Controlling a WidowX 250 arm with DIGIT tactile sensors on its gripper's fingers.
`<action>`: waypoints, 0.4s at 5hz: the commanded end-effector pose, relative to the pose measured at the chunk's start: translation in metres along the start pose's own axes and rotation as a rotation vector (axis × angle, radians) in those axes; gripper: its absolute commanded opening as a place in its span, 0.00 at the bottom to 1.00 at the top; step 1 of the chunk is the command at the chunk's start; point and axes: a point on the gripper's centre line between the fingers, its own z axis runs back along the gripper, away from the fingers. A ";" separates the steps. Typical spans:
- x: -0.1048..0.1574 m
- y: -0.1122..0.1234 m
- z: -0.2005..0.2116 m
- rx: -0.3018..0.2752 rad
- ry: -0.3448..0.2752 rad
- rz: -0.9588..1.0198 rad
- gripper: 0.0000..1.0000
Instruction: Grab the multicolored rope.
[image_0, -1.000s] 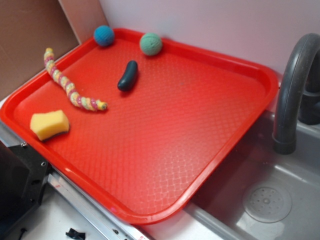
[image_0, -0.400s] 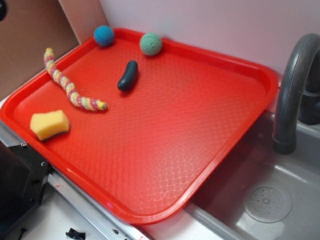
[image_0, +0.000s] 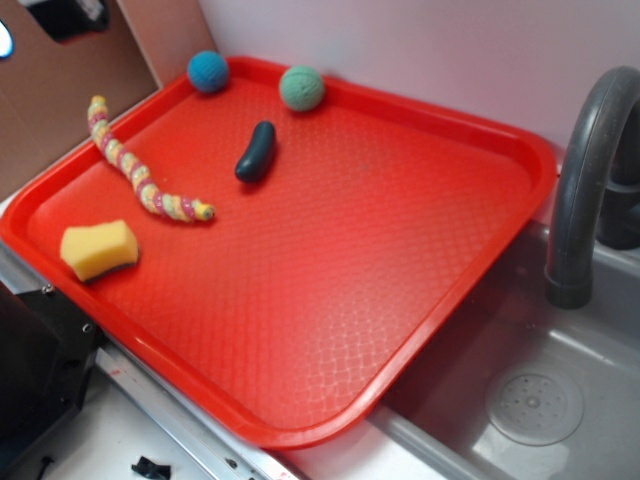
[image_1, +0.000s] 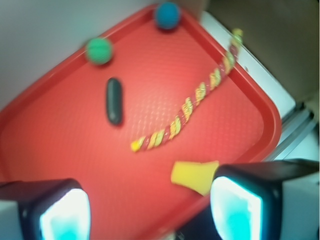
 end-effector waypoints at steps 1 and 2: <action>0.031 0.027 -0.061 0.041 -0.131 0.487 1.00; 0.036 0.042 -0.090 0.124 -0.192 0.718 1.00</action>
